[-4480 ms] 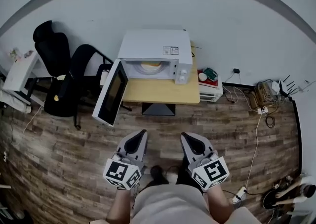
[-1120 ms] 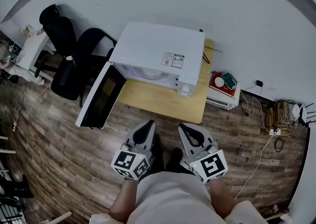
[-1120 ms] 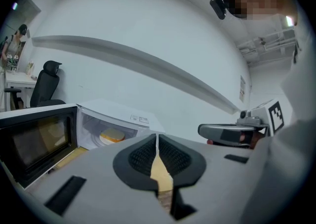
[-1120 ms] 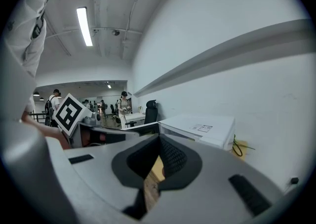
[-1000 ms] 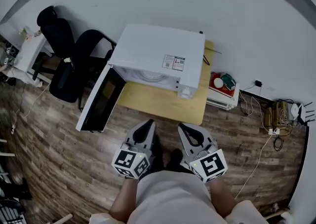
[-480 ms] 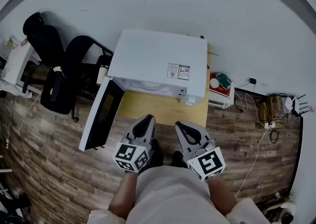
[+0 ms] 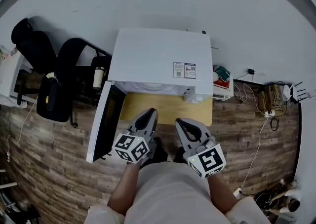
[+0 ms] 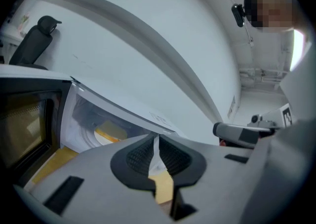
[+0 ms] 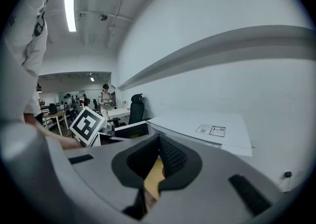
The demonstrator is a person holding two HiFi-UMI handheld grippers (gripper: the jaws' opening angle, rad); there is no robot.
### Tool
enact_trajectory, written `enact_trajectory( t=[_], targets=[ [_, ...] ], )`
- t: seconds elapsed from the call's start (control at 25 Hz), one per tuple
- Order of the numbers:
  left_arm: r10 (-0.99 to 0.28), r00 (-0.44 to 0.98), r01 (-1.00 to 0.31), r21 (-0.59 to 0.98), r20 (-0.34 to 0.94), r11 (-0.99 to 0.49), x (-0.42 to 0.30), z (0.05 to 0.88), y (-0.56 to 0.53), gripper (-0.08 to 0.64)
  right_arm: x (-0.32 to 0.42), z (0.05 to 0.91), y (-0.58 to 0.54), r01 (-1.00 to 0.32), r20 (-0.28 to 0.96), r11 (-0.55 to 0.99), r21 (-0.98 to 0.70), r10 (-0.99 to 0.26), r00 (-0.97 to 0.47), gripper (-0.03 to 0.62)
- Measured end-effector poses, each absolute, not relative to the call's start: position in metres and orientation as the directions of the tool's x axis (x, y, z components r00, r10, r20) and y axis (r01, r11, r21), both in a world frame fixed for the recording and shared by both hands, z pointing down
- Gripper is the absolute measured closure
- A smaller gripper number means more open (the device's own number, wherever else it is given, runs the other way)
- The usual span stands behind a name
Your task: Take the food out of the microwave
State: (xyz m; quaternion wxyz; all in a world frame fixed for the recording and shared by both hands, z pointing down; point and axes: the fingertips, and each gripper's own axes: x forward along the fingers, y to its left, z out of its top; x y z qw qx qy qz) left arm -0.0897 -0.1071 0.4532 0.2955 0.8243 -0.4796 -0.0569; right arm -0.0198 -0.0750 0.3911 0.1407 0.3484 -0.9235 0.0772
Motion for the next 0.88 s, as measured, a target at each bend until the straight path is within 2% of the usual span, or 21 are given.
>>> enact_trajectory(
  t=[0.4,0.88],
  targets=[
    [-0.807,0.551,-0.723,0.605,0.212,-0.334,-0.102,0.489,-0.143,0.505,-0.029,0.412,-0.08,-0.689,0.37,0.722,-0.065,-0.624,-0.688,0.594],
    [-0.841,0.48,-0.733,0.641,0.25,-0.228,-0.122,0.549,-0.198,0.471,-0.022,0.429,-0.083,-0.702,0.435,0.709,-0.07,-0.612,-0.661,0.594]
  ],
)
